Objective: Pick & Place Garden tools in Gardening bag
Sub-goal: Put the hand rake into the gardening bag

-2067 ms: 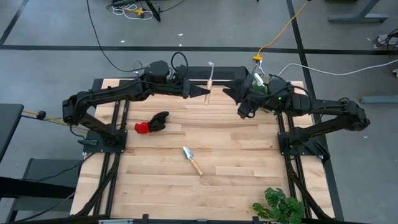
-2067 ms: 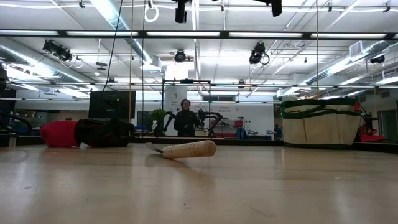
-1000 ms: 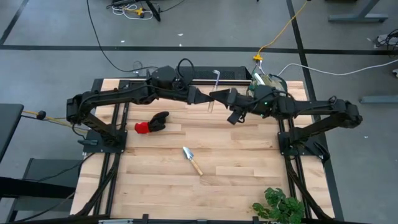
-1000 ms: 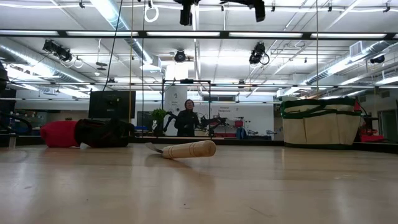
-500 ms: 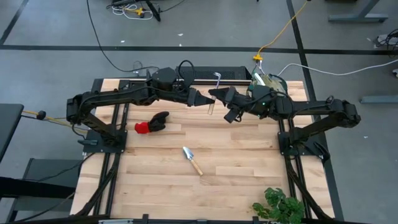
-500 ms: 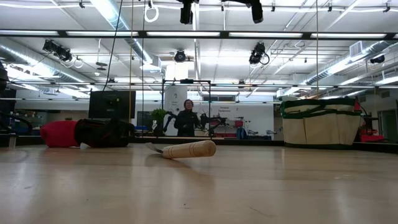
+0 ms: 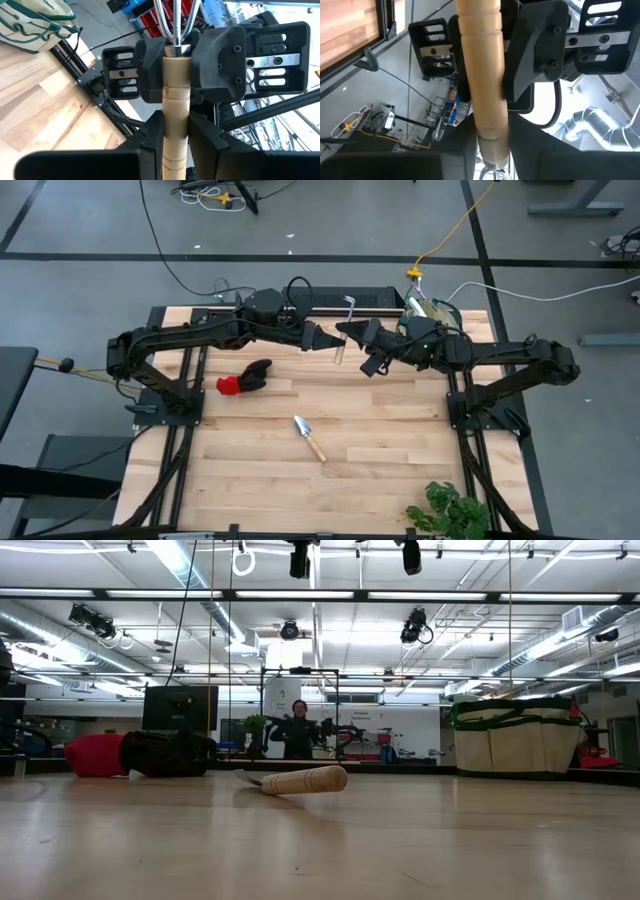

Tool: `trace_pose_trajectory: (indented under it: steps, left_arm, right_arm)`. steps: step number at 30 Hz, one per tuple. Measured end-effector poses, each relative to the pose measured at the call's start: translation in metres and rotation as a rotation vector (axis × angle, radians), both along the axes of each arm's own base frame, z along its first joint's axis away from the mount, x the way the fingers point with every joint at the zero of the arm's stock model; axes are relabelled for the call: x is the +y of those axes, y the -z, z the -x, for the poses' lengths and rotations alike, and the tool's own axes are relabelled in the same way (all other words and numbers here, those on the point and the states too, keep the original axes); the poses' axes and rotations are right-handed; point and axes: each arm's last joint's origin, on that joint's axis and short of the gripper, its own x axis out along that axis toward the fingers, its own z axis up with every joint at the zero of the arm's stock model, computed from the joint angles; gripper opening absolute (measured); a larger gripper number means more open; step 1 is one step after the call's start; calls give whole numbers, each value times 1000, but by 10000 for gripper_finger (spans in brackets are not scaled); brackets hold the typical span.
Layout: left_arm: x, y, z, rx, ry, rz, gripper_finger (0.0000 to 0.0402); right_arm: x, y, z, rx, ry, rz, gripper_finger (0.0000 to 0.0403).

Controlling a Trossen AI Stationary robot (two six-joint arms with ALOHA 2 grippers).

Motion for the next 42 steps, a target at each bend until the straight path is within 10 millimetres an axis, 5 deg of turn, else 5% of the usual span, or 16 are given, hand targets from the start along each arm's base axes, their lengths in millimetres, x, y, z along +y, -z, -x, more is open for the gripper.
trace_pose_trajectory:
  steps: [42]
  left_arm:
    - [13, -6, 7, -47, 73, -32, 154]
  right_arm:
    - [-1, -3, 1, -46, 45, -44, 79]
